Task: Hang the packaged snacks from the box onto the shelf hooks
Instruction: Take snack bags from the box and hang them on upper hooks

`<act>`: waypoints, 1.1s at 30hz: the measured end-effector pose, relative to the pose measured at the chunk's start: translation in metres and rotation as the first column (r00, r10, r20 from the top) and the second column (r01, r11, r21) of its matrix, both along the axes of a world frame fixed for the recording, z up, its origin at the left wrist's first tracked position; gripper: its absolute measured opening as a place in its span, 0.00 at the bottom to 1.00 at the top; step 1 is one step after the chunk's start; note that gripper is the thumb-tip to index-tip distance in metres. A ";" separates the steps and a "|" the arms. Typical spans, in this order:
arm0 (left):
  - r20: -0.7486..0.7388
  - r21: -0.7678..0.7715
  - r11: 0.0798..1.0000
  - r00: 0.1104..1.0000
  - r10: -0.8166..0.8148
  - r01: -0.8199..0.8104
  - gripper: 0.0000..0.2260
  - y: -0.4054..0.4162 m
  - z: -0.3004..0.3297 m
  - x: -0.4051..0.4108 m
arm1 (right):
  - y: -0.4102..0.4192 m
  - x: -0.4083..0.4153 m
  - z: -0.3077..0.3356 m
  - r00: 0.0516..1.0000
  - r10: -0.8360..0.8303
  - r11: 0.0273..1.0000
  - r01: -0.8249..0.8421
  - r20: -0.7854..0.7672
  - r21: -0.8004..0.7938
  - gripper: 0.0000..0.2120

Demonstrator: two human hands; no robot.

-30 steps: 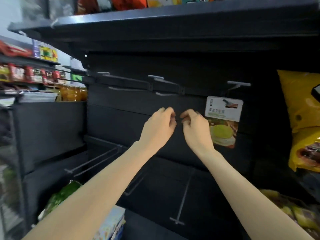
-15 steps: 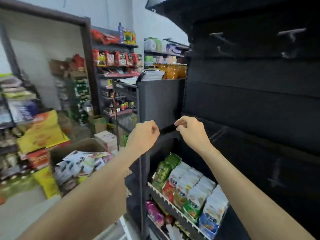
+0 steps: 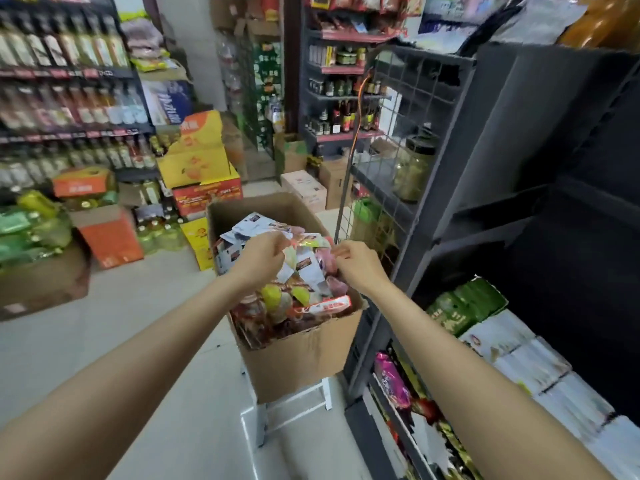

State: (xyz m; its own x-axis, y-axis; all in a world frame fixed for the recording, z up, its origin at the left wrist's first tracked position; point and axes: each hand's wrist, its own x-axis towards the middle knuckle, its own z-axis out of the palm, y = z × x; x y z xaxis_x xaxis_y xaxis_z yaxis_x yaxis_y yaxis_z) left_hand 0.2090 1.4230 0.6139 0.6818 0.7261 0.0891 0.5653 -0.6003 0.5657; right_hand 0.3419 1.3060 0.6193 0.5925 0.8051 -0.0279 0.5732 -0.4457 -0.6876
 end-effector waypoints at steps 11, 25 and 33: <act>-0.418 0.201 0.965 0.906 -0.069 0.166 0.12 0.082 -0.050 0.009 | 0.096 0.035 -0.064 0.996 0.067 0.983 -0.075 -0.054 -0.166 0.07; 0.117 -0.146 0.982 0.987 -0.105 0.122 0.06 0.091 -0.021 0.026 | 0.099 0.063 -0.026 0.968 -0.038 0.973 0.092 -0.248 0.212 0.05; 0.391 0.033 0.974 0.894 -0.217 0.222 0.04 0.051 0.068 0.039 | 0.051 0.035 0.051 0.998 -0.003 0.925 0.029 -0.069 0.379 0.19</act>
State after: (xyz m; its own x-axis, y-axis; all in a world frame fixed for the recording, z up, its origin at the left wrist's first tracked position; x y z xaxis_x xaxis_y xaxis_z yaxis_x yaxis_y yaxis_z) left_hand 0.2483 1.4745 0.6817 0.7364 0.5646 0.3727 0.1529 -0.6756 0.7212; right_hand 0.3773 1.3569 0.6705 0.6126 0.7537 0.2379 0.5155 -0.1529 -0.8431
